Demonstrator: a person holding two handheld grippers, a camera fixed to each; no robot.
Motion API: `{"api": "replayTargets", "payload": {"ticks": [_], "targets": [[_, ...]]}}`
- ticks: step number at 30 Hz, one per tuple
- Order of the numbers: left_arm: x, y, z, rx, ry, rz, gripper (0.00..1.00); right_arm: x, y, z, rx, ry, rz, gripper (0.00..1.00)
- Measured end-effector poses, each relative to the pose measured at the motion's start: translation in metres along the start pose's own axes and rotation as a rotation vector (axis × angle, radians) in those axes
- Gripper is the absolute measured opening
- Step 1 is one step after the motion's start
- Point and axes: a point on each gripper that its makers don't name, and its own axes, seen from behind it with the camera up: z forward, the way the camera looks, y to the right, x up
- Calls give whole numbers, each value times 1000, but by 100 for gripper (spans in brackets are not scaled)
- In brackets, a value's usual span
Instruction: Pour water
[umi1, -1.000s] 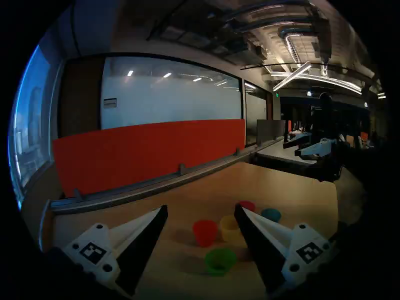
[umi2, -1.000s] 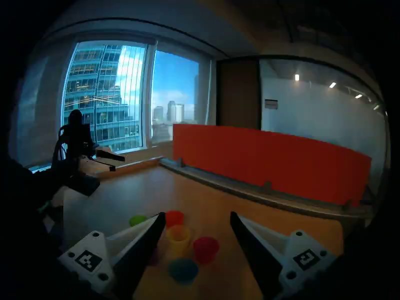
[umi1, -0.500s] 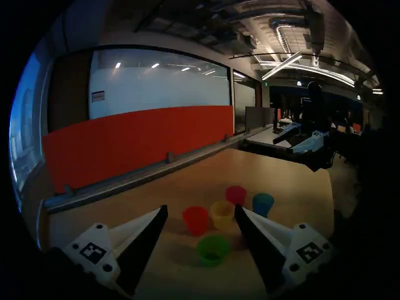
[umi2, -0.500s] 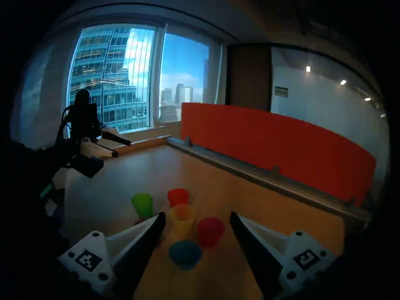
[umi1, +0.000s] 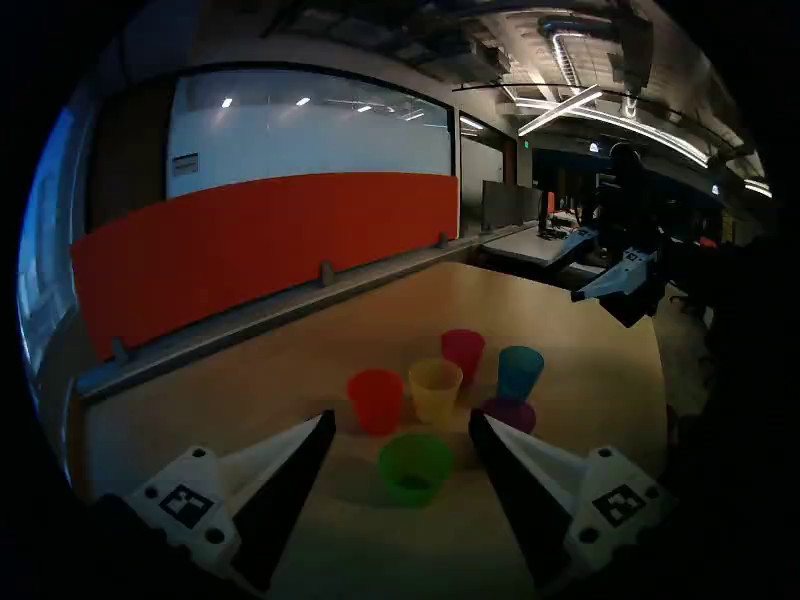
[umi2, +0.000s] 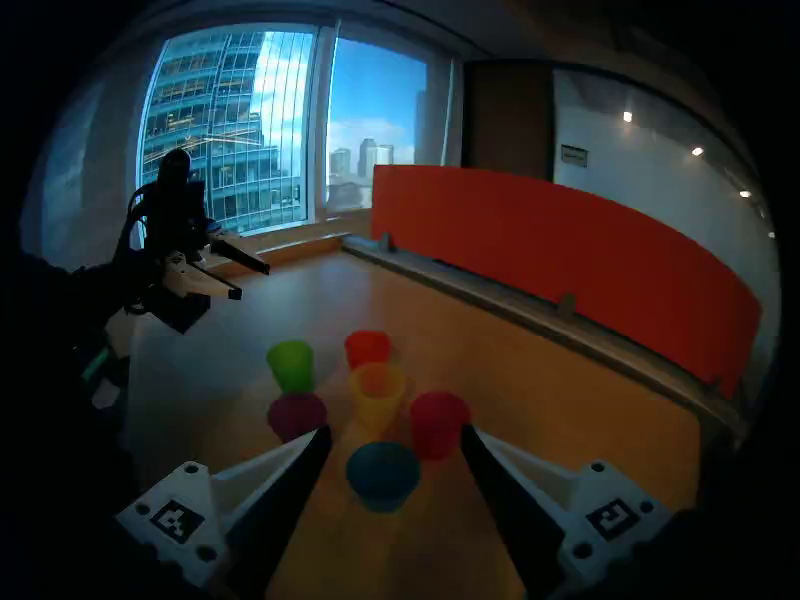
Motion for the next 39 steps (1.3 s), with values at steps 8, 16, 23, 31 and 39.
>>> {"api": "replayTargets", "payload": {"ticks": [8, 16, 23, 31, 39], "targets": [[-27, 10, 9, -31, -45, 1, 100, -23, -4, 12, 11, -45, -13, 100], [-55, 15, 15, -42, -86, -13, 100, -44, -4, 22, 14, -84, -18, 100], [-76, 19, 19, -56, -121, -18, 100, -64, -6, 30, 18, -119, -23, 100], [-98, 22, 26, -70, -169, -3, 100, -83, -9, 39, 25, -153, -25, 100], [-116, 18, 36, -67, -213, 5, 100, -98, -8, 48, 21, -183, -28, 100]]}}
